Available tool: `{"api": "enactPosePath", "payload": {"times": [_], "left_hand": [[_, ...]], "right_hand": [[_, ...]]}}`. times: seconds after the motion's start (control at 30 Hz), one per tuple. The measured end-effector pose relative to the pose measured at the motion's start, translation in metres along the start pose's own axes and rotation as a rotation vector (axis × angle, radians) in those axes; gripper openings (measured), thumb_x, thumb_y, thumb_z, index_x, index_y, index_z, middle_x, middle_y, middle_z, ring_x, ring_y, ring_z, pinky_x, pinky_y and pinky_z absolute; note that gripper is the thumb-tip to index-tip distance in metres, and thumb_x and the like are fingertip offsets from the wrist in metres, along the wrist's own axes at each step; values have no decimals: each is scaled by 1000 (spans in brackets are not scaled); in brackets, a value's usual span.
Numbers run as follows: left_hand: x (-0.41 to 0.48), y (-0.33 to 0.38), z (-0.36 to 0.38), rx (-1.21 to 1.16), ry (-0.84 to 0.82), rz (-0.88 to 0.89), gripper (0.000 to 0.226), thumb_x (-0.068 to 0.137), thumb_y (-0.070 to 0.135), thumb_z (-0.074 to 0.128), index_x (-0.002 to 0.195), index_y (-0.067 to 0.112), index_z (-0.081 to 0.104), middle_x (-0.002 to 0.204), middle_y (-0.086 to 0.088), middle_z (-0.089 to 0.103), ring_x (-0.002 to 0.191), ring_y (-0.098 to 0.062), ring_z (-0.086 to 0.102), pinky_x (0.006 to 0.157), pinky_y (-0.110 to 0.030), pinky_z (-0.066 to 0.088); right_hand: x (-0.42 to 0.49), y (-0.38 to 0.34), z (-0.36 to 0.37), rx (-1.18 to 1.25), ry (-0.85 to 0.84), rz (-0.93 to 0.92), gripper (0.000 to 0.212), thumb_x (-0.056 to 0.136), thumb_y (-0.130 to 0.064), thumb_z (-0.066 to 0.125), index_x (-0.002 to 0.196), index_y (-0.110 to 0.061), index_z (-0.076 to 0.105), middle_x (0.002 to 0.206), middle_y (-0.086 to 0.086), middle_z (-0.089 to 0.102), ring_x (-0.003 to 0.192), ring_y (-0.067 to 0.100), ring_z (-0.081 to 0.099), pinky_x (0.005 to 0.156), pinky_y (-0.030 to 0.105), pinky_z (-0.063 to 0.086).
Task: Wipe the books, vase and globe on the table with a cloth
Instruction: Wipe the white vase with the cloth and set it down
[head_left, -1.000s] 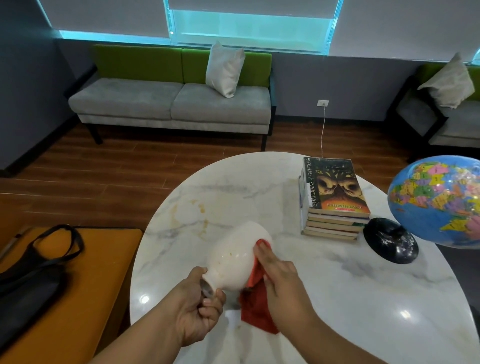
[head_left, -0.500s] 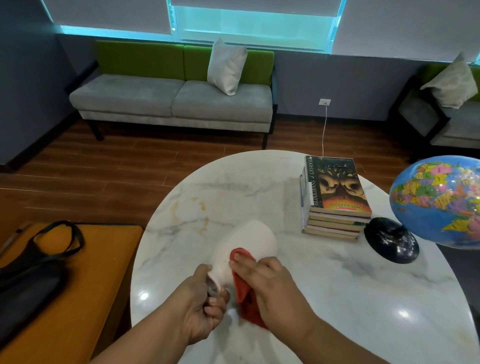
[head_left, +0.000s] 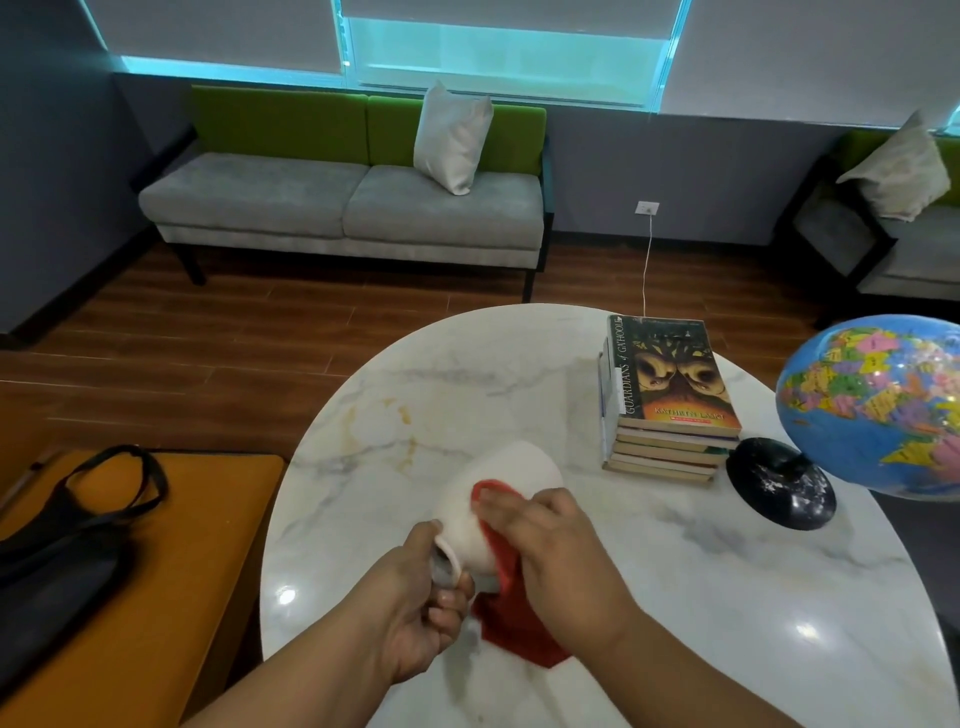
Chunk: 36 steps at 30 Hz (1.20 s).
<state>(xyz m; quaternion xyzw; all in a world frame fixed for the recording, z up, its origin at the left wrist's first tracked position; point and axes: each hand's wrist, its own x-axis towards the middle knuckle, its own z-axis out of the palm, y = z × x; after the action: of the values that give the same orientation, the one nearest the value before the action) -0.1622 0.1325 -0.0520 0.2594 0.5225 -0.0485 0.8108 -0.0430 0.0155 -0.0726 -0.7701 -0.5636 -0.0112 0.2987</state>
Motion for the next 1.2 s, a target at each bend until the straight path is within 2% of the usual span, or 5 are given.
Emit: {"api": "enactPosePath", "payload": {"times": [0.33, 0.5, 0.87, 1.03, 1.2], "left_hand": [[-7, -5, 7, 127, 15, 77, 41, 98, 40, 39, 70, 11, 47, 55, -5, 44, 37, -9, 29, 36, -15, 20], [-5, -4, 8, 154, 6, 57, 46, 97, 45, 37, 84, 3, 51, 57, -7, 47, 38, -11, 35, 34, -16, 26], [-10, 6, 6, -60, -55, -114, 48, 92, 49, 42, 85, 3, 52, 59, -8, 48, 35, -11, 35, 29, -13, 28], [-10, 7, 6, -147, -120, -141, 42, 92, 42, 39, 82, 4, 54, 61, -6, 45, 39, -11, 35, 30, -13, 29], [-12, 12, -2, -272, -120, -186, 44, 85, 38, 42, 67, 0, 54, 58, -3, 41, 33, -10, 31, 29, -10, 23]], "right_hand": [[5, -15, -11, -161, -134, -118, 43, 81, -33, 49, 123, -41, 56, 130, -26, 56, 86, 12, 49, 67, 28, 48], [19, 5, -20, 2, -138, 219, 75, 71, -50, 13, 137, -40, 47, 130, -11, 57, 102, 8, 39, 100, 23, 38], [-26, 8, -13, -99, -93, -187, 46, 105, -34, 22, 127, -27, 61, 130, -16, 59, 97, 7, 42, 95, 9, 35], [-20, -17, 4, 86, -223, 28, 76, 88, -24, 57, 146, -53, 16, 107, -33, 41, 104, 3, 43, 95, 17, 41], [-39, -12, 9, 295, -233, -2, 27, 102, -46, 37, 120, -42, 57, 112, -15, 60, 107, 17, 58, 93, 43, 48]]}}
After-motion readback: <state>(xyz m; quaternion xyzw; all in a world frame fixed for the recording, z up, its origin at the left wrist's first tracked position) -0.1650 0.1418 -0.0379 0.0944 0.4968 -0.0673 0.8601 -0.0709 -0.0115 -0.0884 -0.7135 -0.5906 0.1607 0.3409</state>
